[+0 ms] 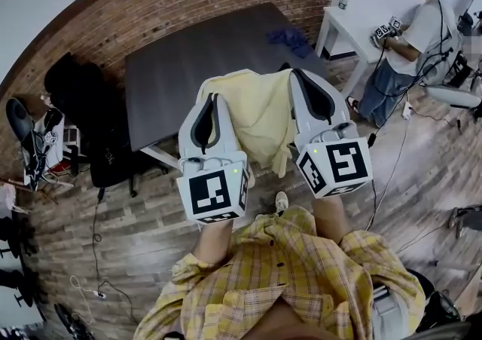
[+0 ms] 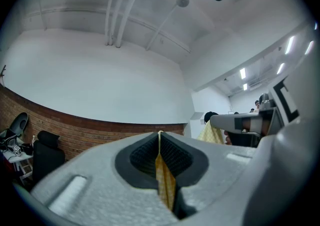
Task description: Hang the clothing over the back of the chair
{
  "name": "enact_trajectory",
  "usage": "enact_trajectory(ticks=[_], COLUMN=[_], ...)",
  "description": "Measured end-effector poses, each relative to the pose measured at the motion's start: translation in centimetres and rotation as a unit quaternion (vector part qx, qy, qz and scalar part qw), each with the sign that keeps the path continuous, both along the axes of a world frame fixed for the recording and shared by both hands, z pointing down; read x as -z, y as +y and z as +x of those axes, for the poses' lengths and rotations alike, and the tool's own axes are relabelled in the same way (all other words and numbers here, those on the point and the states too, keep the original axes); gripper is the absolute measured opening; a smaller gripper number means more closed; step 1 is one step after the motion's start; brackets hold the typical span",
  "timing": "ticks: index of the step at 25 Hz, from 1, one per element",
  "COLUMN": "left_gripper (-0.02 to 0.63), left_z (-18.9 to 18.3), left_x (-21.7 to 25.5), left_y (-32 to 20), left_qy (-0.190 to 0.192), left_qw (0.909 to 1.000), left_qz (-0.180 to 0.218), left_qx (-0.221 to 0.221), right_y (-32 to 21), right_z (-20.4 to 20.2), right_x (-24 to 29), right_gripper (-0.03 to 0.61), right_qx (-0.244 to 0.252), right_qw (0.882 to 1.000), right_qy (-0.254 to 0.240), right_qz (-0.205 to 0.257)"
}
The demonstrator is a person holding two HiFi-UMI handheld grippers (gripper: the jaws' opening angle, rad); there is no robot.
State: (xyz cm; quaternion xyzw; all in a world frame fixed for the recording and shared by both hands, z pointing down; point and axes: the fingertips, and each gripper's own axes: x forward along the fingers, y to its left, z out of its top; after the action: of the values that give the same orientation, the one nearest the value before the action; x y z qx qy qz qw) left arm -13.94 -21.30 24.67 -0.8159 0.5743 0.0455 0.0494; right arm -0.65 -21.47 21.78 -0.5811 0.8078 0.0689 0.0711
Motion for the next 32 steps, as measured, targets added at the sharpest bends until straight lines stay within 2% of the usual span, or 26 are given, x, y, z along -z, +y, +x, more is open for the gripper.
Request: enact_trajectory(ticks=[16, 27, 32], left_gripper=[0.011, 0.011, 0.011], left_z=[2.0, 2.6, 2.3], left_x=[2.9, 7.0, 6.5], left_y=[-6.7, -11.4, -13.1], left_qy=[-0.022, -0.042, -0.056], left_qw=[0.9988, 0.9963, 0.9960], left_qz=[0.025, 0.050, 0.040], left_qx=[0.035, 0.055, 0.058], right_y=[-6.7, -11.9, -13.6], right_z=[1.5, 1.9, 2.0], right_x=[2.9, 6.8, 6.3], right_gripper=[0.012, 0.012, 0.012], right_qx=[0.050, 0.057, 0.058], right_qw=[0.998, 0.997, 0.997], right_qy=[0.022, 0.027, 0.036], right_qz=[0.030, 0.048, 0.041])
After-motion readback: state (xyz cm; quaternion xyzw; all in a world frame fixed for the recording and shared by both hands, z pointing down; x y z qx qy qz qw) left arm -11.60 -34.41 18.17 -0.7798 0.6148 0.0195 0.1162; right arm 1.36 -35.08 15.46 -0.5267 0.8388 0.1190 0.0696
